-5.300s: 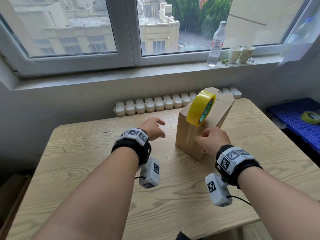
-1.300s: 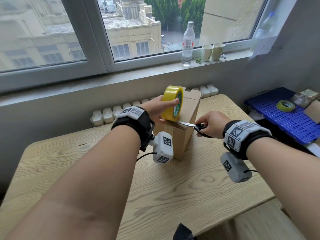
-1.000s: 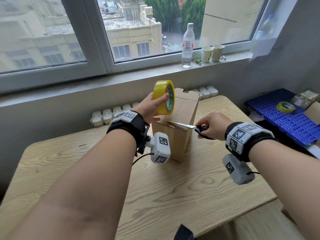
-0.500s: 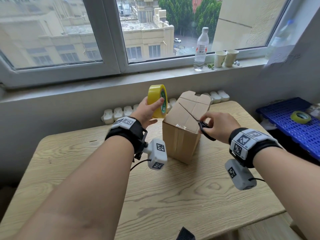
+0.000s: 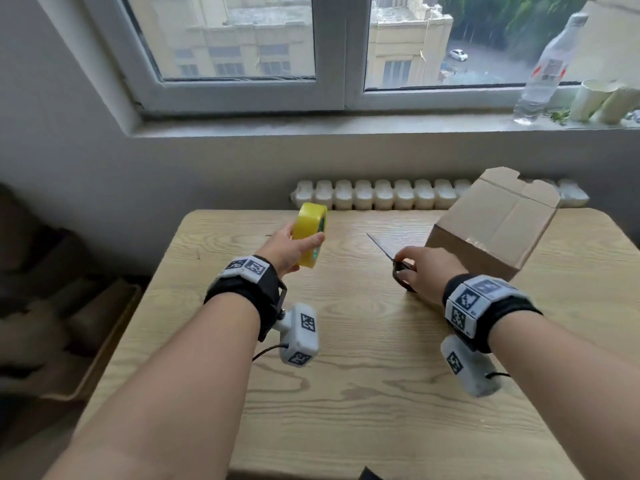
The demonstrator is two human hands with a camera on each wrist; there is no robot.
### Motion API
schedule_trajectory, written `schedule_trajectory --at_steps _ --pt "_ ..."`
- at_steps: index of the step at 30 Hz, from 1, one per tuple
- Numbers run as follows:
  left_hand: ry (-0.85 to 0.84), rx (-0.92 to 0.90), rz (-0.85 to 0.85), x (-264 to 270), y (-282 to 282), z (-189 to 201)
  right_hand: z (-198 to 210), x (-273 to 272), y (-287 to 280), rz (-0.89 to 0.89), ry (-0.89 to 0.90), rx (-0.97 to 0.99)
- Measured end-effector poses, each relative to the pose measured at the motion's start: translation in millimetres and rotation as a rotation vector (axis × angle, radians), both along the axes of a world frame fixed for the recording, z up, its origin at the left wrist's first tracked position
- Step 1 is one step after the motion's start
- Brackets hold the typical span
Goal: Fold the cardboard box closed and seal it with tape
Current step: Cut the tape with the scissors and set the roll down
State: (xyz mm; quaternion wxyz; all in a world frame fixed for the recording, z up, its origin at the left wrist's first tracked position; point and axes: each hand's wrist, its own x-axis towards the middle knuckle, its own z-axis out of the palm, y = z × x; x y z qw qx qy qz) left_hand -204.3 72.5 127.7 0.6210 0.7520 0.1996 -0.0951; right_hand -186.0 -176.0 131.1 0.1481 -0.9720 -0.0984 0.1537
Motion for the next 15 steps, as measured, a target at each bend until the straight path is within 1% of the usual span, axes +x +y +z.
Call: schedule_trajectory --at_steps 3,5,10,15 --pt "0.026 0.133 -0.024 -16 33 -18 -33 2 30 0.064 0.077 -0.073" --pt "0.050 0.166 -0.015 -26 50 -29 -54 -1 50 0.112 0.110 -0.120" --pt "0.103 0.147 0.031 -43 72 -57 -94 -12 84 0.205 0.146 -0.172" --pt "0.129 0.145 0.041 -48 77 -72 -117 -19 98 0.252 0.201 -0.190"
